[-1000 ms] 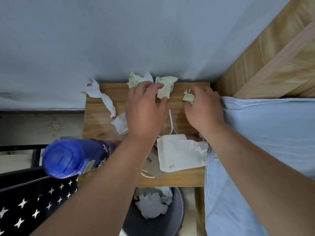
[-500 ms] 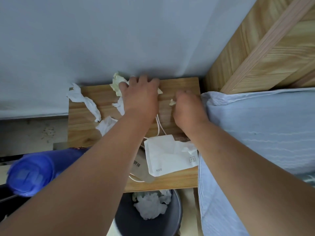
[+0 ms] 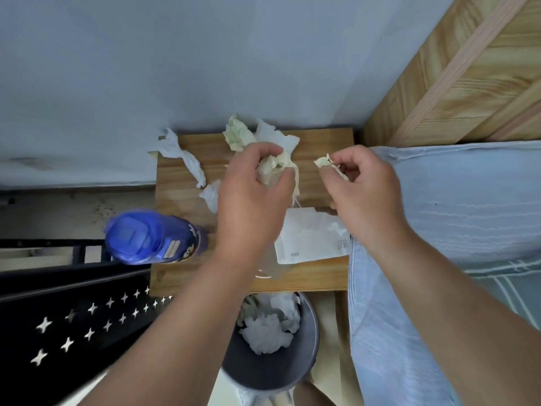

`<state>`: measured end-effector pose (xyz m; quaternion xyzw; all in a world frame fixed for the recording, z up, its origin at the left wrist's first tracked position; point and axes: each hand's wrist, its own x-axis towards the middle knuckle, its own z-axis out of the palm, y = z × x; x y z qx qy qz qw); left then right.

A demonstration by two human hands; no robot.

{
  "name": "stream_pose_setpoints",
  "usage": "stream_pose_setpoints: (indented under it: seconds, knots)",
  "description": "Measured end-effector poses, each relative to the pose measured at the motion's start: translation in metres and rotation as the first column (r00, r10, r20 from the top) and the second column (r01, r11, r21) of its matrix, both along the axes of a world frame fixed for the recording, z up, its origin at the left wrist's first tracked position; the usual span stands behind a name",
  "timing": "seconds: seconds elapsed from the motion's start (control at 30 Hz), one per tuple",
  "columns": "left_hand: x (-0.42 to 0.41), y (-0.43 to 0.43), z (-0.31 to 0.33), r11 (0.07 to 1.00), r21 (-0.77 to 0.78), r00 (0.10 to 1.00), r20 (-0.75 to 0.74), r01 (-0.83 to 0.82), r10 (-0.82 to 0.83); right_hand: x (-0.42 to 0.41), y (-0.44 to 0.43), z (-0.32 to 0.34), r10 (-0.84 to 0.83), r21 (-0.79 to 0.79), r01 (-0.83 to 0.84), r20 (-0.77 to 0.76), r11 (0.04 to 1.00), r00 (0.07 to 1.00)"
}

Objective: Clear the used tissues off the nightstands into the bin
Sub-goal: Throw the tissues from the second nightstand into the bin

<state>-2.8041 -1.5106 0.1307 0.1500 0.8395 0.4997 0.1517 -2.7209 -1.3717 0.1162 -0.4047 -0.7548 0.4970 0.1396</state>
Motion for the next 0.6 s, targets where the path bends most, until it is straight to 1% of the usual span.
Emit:
stream_pose_setpoints:
  seconds: [0.1, 0.2, 0.27, 0.33, 0.47, 0.53, 0.6]
  knots:
    - [0.04, -0.036, 0.011, 0.99, 0.102, 0.978, 0.192, -0.099, 0.078, 0.029, -0.029, 0.015, 0.004, -0.03, -0.004, 0.0, 1.0, 1.0]
    - [0.084, -0.082, 0.004, 0.974, 0.106, 0.919, 0.366, -0.199, 0.148, 0.069, -0.065, 0.018, 0.034, -0.08, -0.03, 0.049, 0.996, 0.998]
    - [0.108, -0.115, -0.009, 0.971, 0.029, 0.875, 0.442, -0.236, 0.2, 0.096, -0.095, 0.012, 0.074, -0.108, -0.063, 0.105, 0.992, 0.992]
    - [0.129, -0.147, -0.029, 0.96, -0.095, 0.828, 0.488, -0.263, 0.275, 0.12, -0.125, -0.002, 0.108, -0.16, -0.08, 0.175, 0.984, 0.979]
    - [0.156, -0.196, -0.074, 0.911, -0.278, 0.674, 0.613, -0.305, 0.412, 0.154, -0.176, -0.053, 0.213, -0.246, -0.136, 0.322, 0.96, 0.923]
    - [0.164, -0.211, -0.097, 0.901, -0.326, 0.619, 0.655, -0.286, 0.434, 0.164, -0.194, -0.084, 0.245, -0.282, -0.137, 0.397, 0.95, 0.884]
    - [0.168, -0.223, -0.119, 0.898, -0.349, 0.586, 0.68, -0.269, 0.44, 0.17, -0.205, -0.113, 0.267, -0.304, -0.13, 0.469, 0.944, 0.842]
